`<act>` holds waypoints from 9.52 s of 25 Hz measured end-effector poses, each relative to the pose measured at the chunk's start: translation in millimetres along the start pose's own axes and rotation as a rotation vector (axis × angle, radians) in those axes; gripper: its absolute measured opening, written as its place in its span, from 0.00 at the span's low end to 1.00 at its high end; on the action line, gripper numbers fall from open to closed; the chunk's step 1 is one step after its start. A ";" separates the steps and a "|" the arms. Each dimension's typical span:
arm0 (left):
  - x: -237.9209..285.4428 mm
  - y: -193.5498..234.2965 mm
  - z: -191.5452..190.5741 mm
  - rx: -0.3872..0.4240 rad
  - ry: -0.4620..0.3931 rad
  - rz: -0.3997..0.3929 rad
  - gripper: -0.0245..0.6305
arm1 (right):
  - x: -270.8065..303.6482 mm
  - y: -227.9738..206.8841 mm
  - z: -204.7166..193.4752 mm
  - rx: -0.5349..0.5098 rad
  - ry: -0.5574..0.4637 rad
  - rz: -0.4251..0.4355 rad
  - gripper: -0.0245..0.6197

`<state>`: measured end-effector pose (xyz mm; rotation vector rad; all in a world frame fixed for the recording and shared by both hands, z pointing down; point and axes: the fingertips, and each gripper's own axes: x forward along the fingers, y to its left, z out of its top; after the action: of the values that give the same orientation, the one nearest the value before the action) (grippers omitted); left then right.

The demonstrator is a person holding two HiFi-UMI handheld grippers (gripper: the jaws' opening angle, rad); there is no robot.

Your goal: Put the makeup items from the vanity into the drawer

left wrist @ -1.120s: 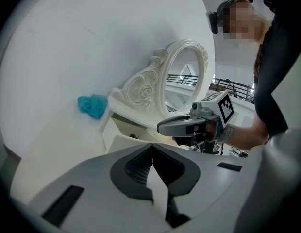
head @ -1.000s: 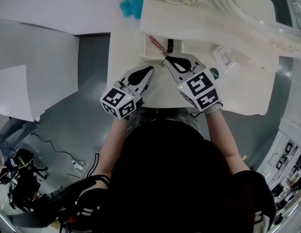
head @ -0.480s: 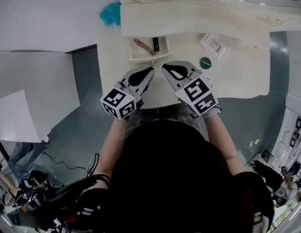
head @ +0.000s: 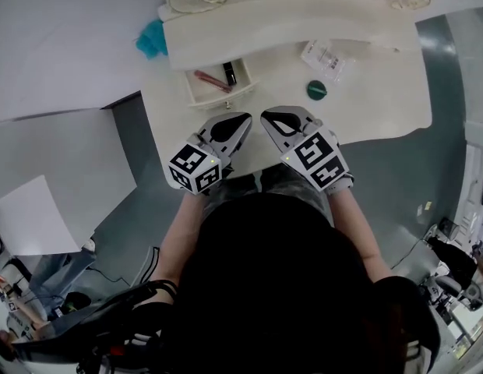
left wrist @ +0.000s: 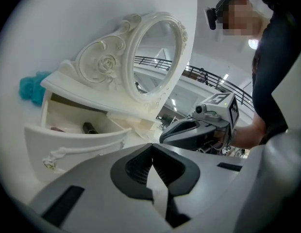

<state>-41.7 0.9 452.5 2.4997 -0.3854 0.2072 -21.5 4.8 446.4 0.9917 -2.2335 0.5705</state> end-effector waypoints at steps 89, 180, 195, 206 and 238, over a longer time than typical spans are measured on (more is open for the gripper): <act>12.0 11.5 1.2 -0.091 -0.169 0.399 0.06 | 13.9 -35.2 21.0 -0.303 0.071 0.194 0.07; 27.3 4.1 24.0 0.004 -0.126 0.210 0.06 | 13.4 -48.2 5.1 -0.208 0.109 0.066 0.09; 81.5 -15.5 23.0 0.027 -0.056 0.136 0.06 | -16.6 -89.7 -25.0 -0.123 0.125 0.008 0.09; 119.6 -25.2 20.3 0.027 -0.019 0.090 0.06 | -37.5 -117.3 -48.4 -0.073 0.137 -0.029 0.09; 130.4 -20.3 -1.7 -0.045 0.057 0.094 0.06 | -53.9 -180.7 -154.9 -0.184 0.322 0.004 0.10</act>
<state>88.0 -11.7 473.3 2.4276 -0.4795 0.3031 202.2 11.8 543.7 0.7448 -1.9612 0.4782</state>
